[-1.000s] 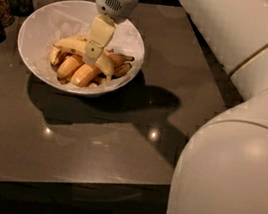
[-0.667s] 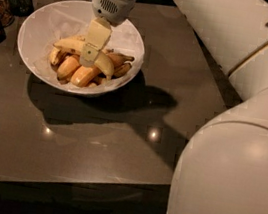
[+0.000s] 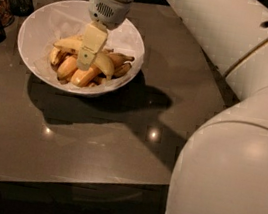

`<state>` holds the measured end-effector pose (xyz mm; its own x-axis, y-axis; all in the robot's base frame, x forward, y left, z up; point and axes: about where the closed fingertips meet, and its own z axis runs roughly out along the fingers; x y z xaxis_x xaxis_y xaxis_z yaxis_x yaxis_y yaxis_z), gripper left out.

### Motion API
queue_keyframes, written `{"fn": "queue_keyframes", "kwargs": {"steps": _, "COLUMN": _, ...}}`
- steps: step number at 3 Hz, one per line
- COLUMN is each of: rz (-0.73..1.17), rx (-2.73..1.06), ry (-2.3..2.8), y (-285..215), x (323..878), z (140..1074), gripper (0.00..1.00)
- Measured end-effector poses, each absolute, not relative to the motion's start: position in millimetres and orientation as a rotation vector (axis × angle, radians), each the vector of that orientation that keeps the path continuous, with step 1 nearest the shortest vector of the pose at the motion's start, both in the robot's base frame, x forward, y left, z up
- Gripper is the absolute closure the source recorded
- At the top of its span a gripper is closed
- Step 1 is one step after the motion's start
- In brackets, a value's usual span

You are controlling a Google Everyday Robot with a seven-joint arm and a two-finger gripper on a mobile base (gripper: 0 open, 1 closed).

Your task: Pick banana from white bowl

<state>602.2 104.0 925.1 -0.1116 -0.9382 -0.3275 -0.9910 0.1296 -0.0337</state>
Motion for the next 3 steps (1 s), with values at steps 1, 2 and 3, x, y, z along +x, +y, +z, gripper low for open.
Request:
{"fn": "queue_keyframes", "kwargs": {"steps": 1, "rz": 0.289, "rx": -1.890, "ry": 2.150, "y": 104.9, "x": 602.1, "z": 921.3, "gripper": 0.04}}
{"fn": "queue_keyframes", "kwargs": {"steps": 2, "rz": 0.290, "rx": -1.892, "ry": 2.156, "y": 105.6, "x": 603.4, "z": 919.0, "gripper": 0.08}}
{"fn": "queue_keyframes", "kwargs": {"steps": 3, "rz": 0.289, "rx": -1.896, "ry": 2.164, "y": 106.4, "x": 605.1, "z": 915.9, "gripper": 0.19}}
